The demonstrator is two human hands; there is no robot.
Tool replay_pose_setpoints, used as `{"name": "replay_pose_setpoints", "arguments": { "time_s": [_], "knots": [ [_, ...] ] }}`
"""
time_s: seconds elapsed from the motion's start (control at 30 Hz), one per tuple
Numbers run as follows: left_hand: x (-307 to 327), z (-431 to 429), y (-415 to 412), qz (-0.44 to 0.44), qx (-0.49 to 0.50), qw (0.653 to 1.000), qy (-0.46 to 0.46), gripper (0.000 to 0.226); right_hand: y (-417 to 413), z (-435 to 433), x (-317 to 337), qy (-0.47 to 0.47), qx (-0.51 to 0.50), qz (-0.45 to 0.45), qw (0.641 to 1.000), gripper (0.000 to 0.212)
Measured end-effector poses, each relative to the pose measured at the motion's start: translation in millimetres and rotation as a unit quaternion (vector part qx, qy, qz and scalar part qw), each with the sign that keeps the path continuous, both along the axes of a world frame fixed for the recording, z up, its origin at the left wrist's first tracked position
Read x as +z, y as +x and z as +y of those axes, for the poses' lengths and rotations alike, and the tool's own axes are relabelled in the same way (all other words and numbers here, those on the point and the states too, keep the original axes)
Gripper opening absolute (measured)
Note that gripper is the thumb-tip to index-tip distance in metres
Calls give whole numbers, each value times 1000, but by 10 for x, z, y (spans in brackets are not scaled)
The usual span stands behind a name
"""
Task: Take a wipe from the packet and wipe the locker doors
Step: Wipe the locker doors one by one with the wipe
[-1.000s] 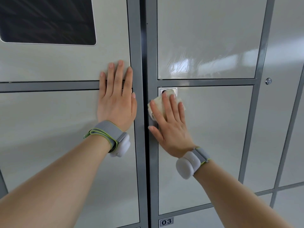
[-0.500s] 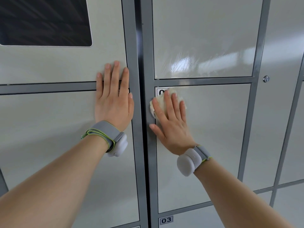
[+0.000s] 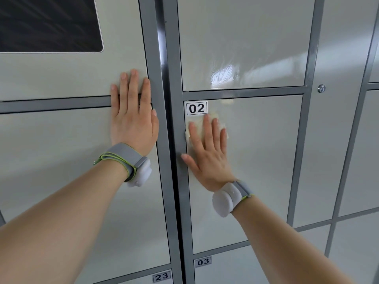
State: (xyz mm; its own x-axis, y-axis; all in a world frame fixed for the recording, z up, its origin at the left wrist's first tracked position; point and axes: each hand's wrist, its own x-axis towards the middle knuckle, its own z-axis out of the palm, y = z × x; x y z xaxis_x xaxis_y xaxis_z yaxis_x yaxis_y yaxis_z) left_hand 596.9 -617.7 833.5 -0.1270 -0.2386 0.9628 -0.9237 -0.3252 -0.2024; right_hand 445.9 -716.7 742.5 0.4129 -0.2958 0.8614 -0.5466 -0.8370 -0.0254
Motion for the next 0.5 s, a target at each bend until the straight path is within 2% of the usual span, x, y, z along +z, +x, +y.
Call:
{"name": "replay_pose_setpoints", "arguments": {
  "time_s": [0.17,0.37,0.5],
  "knots": [
    [-5,6,-69,32,8,999,17,59,-46,11,-197,-4,11,20,1000,69],
    [-43,3,-189,73,5,997,10,62,-175,-32,238,97,0,-56,994,74],
    [-145,7,-243,95,-8,995,2,62,-162,-26,-8,71,-8,-34,997,77]
  ]
}}
